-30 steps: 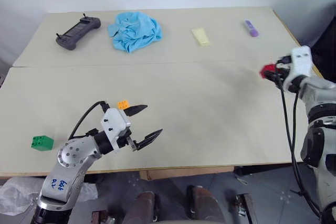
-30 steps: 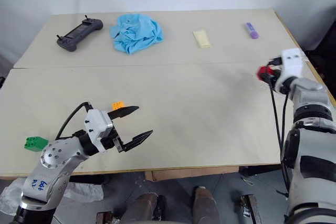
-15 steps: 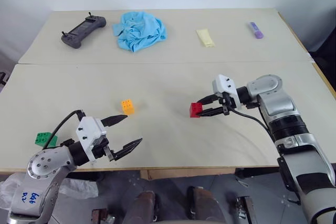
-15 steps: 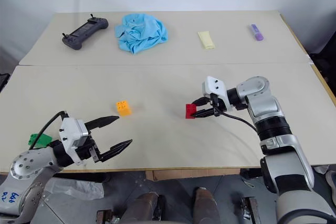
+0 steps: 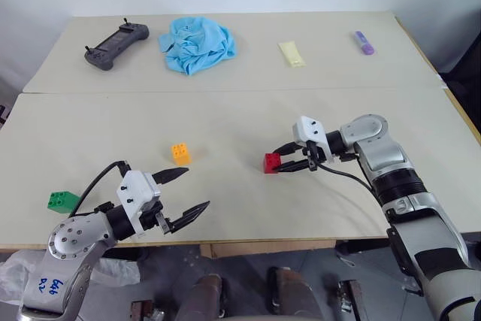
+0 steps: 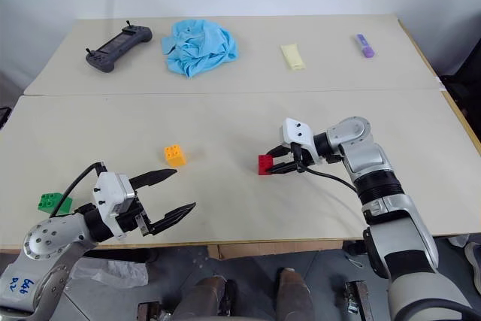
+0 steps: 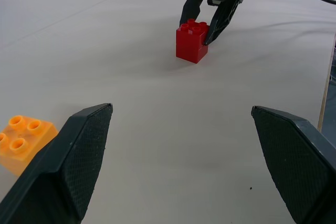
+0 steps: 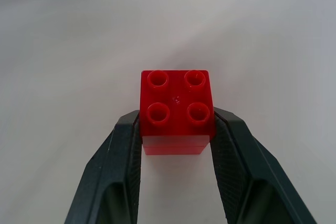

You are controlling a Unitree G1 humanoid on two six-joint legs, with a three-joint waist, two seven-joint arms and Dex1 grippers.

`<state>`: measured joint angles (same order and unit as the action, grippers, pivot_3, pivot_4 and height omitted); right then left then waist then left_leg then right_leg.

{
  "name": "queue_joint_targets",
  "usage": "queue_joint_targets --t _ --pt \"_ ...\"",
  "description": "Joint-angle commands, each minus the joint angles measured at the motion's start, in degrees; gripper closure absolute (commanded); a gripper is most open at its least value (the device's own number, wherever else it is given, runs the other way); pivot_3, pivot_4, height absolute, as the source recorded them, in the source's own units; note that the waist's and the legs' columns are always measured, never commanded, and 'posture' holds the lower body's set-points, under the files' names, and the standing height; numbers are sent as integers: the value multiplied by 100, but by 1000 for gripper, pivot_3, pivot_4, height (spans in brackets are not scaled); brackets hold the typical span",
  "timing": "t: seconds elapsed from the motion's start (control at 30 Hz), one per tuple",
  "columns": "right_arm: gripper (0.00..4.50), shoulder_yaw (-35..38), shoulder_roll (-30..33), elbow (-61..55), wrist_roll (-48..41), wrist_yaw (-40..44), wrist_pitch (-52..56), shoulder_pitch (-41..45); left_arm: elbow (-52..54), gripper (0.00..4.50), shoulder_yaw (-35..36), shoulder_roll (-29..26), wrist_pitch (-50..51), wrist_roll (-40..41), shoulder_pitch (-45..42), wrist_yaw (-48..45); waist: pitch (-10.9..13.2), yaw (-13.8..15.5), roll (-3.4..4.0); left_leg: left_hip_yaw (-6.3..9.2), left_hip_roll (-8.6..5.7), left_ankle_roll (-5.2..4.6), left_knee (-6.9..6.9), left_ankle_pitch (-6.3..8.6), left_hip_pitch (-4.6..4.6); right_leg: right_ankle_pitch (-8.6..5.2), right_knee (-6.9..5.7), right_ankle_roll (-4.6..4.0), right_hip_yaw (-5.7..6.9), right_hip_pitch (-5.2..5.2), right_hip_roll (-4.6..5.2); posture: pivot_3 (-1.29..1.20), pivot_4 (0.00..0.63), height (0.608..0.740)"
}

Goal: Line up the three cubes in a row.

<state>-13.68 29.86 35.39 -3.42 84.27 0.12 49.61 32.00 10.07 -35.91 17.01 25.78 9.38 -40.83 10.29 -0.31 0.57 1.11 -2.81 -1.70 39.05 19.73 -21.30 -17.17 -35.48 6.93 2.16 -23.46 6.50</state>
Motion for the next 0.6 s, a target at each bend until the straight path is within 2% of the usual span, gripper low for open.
queue_joint_targets --t 0.03,0.2,0.27,0.4,0.5,0.6 --pt "2271 45 -71 56 12 -191 1 -6 177 0 52 33 -52 -27 -29 99 0 -1 0 0 0 0 0 0 0 0 0 0 0 0 0 0 150 740" --pt "668 181 34 -243 -211 27 109 -24 232 0 330 118 72 76 191 351 0 1 0 0 0 0 -2 0 -1 0 -5 0 -1 -1 0 0 150 740" --pt "38 339 61 -466 -459 153 49 -61 233 0 718 343 -76 81 399 619 0 1 0 0 0 0 -2 0 -2 0 -3 0 0 -1 0 0 150 740" --pt "38 635 3 -900 -1022 372 -179 -211 243 0 1455 868 -372 85 962 1031 1 0 -2 0 5 1 -4 1 -2 0 1 0 1 -1 -3 0 150 740" --pt "38 739 -139 -1351 -1415 518 -454 -486 313 0 1885 1367 -702 -14 1755 1207 2 -2 -6 0 6 2 -6 3 1 0 29 0 1 5 -3 0 150 740" --pt "38 841 -737 -1812 -1836 93 -640 -864 153 0 2374 2165 -1292 -163 2370 1703 5 0 -16 0 7 0 -7 7 0 0 40 0 1 9 -3 0 150 740"
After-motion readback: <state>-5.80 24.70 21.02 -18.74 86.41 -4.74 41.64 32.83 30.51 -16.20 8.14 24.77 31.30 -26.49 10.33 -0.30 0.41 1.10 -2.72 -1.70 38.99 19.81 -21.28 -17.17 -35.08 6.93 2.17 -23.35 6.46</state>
